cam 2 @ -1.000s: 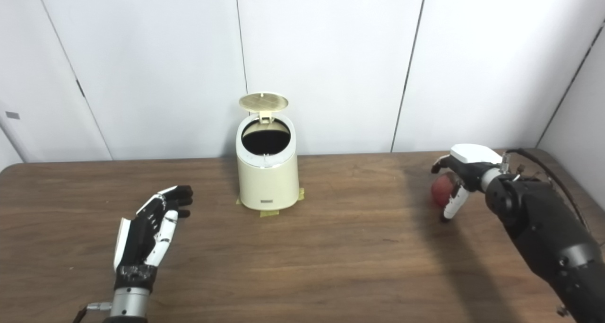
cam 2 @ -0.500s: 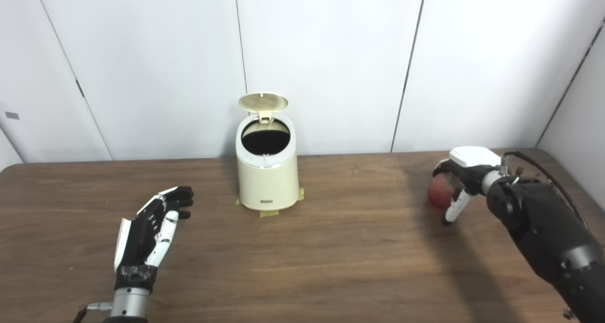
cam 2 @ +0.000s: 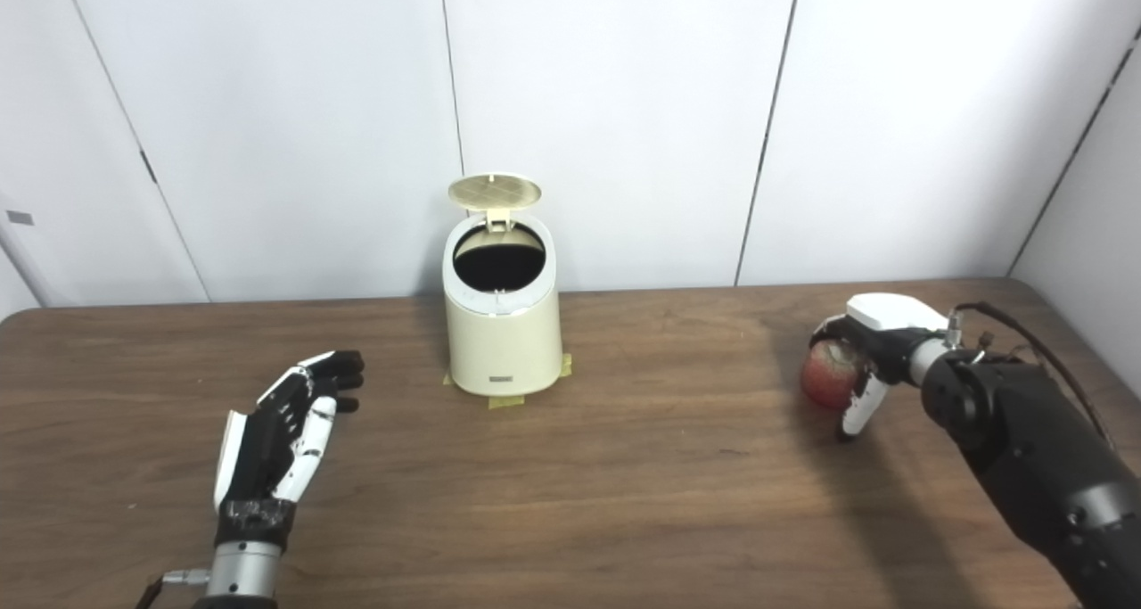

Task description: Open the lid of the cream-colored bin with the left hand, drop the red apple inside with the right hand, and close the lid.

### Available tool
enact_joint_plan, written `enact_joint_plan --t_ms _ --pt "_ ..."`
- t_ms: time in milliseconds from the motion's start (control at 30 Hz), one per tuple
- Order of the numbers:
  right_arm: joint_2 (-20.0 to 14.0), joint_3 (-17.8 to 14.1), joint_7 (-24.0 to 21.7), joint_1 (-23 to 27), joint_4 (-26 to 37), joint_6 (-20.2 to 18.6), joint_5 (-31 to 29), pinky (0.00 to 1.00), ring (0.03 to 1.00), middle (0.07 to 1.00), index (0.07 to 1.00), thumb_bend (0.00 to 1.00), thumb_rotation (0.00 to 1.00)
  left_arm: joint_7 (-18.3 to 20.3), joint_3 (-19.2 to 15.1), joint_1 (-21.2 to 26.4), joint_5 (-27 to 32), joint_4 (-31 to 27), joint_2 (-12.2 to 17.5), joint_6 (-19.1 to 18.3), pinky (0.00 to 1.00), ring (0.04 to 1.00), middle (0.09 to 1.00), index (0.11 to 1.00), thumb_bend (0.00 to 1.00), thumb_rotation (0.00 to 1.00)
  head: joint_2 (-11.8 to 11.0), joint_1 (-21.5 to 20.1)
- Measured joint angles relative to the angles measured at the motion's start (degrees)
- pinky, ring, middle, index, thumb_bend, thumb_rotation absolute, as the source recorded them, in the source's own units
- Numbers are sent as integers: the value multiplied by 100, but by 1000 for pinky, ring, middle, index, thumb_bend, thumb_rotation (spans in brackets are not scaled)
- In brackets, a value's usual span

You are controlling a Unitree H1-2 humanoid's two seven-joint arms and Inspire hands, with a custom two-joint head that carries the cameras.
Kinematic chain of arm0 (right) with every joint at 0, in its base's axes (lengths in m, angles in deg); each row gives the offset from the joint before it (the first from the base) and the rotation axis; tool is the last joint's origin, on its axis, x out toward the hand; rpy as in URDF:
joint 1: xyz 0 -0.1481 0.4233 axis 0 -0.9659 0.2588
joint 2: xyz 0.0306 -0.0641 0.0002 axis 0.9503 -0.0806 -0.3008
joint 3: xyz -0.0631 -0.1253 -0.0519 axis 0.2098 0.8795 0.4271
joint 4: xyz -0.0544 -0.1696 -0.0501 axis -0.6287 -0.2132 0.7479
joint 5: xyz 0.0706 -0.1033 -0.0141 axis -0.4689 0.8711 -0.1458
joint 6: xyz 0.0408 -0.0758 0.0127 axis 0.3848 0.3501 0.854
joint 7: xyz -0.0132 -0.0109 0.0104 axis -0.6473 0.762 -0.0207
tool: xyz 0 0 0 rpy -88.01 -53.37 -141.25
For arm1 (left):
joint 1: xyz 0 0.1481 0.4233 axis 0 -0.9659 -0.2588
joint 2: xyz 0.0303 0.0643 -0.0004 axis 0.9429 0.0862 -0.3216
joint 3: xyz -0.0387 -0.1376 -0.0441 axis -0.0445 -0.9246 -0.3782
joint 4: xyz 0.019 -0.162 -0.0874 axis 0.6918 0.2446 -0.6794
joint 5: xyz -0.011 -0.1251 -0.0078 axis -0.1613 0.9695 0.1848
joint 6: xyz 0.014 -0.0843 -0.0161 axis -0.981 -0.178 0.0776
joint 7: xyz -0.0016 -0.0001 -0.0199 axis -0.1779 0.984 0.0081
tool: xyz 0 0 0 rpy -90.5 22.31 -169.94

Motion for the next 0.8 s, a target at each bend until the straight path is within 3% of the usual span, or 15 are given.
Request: enact_joint_plan --t_ms 300,533,700,733,767,800 --pt "28 -56 20 49 -19 30 -236 627 808 852 761 863 92 -2 0 -4 -6 -12 0 0 658 730 739 714 207 623 18 9" --pt "125 -43 52 67 -109 33 -284 642 801 842 772 867 81 -1 -7 -13 -4 -23 1 -10 654 726 739 713 209 617 26 18" --pt "128 40 161 173 -249 236 -285 634 775 810 712 846 62 -5 -3 -12 -19 -23 1 -10 651 729 739 714 211 636 26 44" --pt "128 69 212 193 -275 254 -232 601 724 765 582 654 101 -4 -1 -12 -19 -23 1 -10 654 729 738 714 208 635 35 44" --pt "131 101 280 213 -307 258 -160 568 676 721 538 588 113 -3 1 -12 -19 -23 0 -10 652 727 738 714 206 633 35 44" --pt "143 120 409 224 -359 248 -81 509 606 624 510 557 57 -2 7 -10 -19 -24 0 -10 647 725 737 714 203 631 44 53"
